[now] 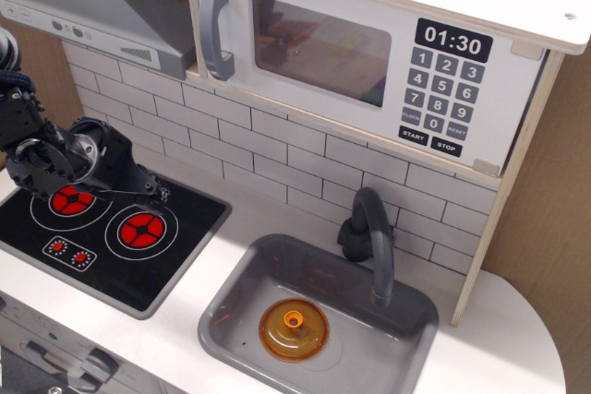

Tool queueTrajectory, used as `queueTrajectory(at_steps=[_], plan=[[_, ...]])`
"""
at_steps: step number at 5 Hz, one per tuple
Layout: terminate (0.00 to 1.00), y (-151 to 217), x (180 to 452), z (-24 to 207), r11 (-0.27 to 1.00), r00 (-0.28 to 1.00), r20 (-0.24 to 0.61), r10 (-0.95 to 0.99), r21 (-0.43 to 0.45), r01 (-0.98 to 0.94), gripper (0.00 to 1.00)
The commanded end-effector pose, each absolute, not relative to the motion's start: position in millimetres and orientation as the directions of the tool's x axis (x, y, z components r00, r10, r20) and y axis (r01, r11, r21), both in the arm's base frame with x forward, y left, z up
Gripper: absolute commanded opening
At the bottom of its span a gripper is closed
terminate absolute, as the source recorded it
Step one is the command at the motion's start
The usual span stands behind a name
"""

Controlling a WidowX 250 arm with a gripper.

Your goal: Open microwave

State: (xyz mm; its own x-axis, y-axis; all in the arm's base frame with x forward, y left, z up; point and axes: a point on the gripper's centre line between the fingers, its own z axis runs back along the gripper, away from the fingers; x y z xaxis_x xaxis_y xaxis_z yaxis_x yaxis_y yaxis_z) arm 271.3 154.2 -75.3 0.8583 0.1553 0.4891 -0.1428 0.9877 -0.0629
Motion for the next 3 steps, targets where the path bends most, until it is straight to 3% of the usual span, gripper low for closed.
queueTrajectory(at_steps=[1, 3], plan=[[0.0, 154.2, 271.3, -75.3, 0.988, 0.858, 0.489, 0.155, -0.063, -0.143, 1.0], [0.0, 125.5, 293.6, -14.2, 0.985, 0.852, 0.495, 0.171, -0.098, -0.14, 1.0]])
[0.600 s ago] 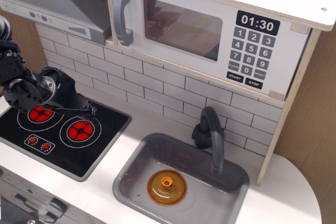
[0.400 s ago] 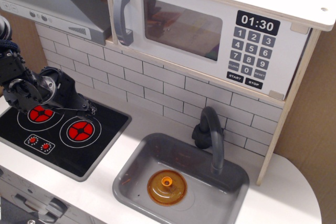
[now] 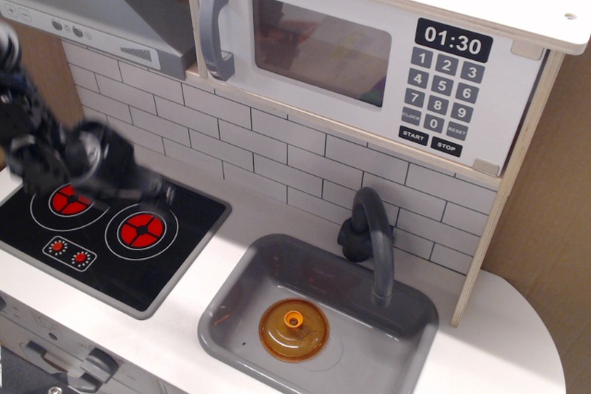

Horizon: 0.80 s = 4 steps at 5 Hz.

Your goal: Open microwave

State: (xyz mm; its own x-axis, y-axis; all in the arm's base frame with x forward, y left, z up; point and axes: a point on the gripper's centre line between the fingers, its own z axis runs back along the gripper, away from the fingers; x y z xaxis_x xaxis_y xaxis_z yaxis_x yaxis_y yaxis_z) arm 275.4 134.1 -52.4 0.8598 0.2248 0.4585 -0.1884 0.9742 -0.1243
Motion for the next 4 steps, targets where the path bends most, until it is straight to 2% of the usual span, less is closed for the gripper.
queueTrajectory(at_steps=[1, 2, 4], plan=[[0.0, 117.4, 307.4, 9.1, 0.994, 0.834, 0.54, 0.111, -0.08, -0.08, 1.0], [0.0, 111.5, 312.2, 24.0, 0.992, 0.831, 0.545, 0.107, -0.115, -0.052, 1.0], [0.0, 102.5, 314.0, 60.5, 0.988, 0.766, 0.64, 0.062, -0.147, 0.042, 1.0]])
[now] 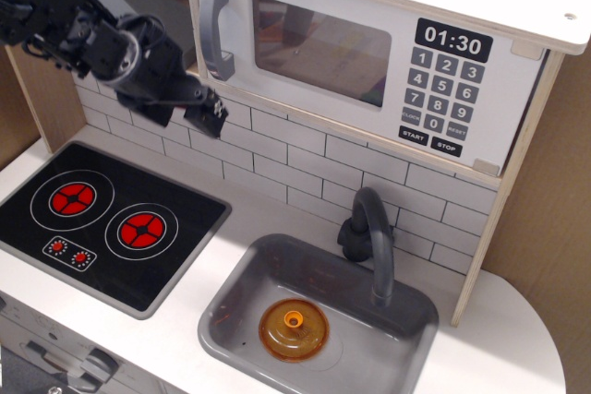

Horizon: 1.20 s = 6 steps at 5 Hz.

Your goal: Open microwave

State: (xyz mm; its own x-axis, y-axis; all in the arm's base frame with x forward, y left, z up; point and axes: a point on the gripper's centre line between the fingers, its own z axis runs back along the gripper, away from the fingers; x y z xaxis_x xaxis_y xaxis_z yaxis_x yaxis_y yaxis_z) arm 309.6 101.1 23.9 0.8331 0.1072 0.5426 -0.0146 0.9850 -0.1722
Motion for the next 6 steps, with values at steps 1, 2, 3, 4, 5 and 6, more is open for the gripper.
queueTrajectory(at_steps=[1, 2, 3, 4, 5, 6], plan=[[0.0, 98.3, 324.7, 70.1, 0.983, 0.756, 0.649, 0.082, -0.177, 0.046, 1.0], [0.0, 93.2, 330.1, 74.7, 0.985, 0.726, 0.682, 0.088, -0.169, 0.039, 1.0], [0.0, 96.3, 340.4, 80.4, 0.987, 0.697, 0.709, 0.109, -0.159, 0.007, 1.0], [0.0, 97.3, 346.3, 83.1, 0.988, 0.687, 0.718, 0.112, -0.151, -0.003, 0.0], [0.0, 99.0, 346.2, 84.3, 0.98, 0.713, 0.685, 0.15, -0.196, -0.017, 0.0], [0.0, 98.8, 345.8, 85.6, 0.973, 0.705, 0.686, 0.182, -0.23, -0.028, 0.0]])
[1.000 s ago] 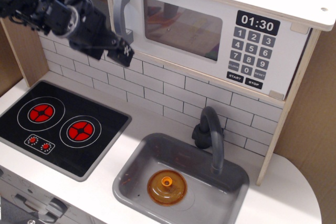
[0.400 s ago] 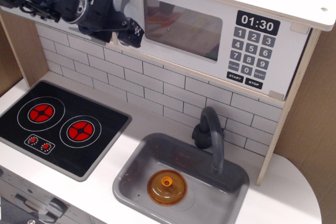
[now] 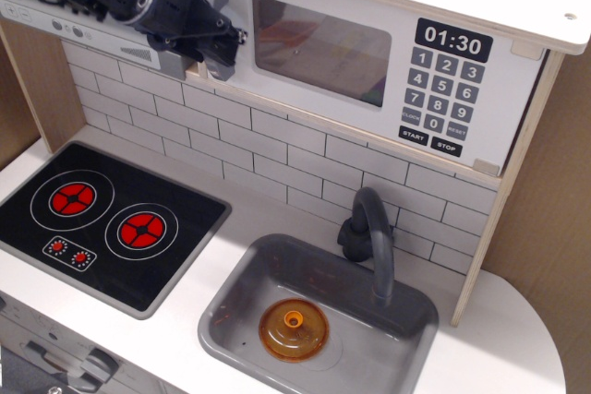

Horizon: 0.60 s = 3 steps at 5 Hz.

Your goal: Open microwave

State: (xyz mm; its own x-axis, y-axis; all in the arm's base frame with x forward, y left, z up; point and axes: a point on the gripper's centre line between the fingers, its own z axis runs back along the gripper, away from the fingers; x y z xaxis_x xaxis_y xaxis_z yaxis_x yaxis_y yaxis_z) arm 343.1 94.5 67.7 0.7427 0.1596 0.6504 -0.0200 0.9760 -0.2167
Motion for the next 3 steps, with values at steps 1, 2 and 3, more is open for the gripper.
queueTrajectory(at_steps=[1, 2, 3], plan=[[0.0, 98.0, 344.0, 86.7, 0.969, 0.707, 0.68, 0.193, -0.244, -0.031, 0.0], [0.0, 97.5, 333.6, 84.3, 0.969, 0.714, 0.676, 0.184, -0.248, -0.015, 0.0], [0.0, 97.5, 312.6, 83.2, 0.968, 0.732, 0.663, 0.153, -0.25, 0.025, 0.0]])
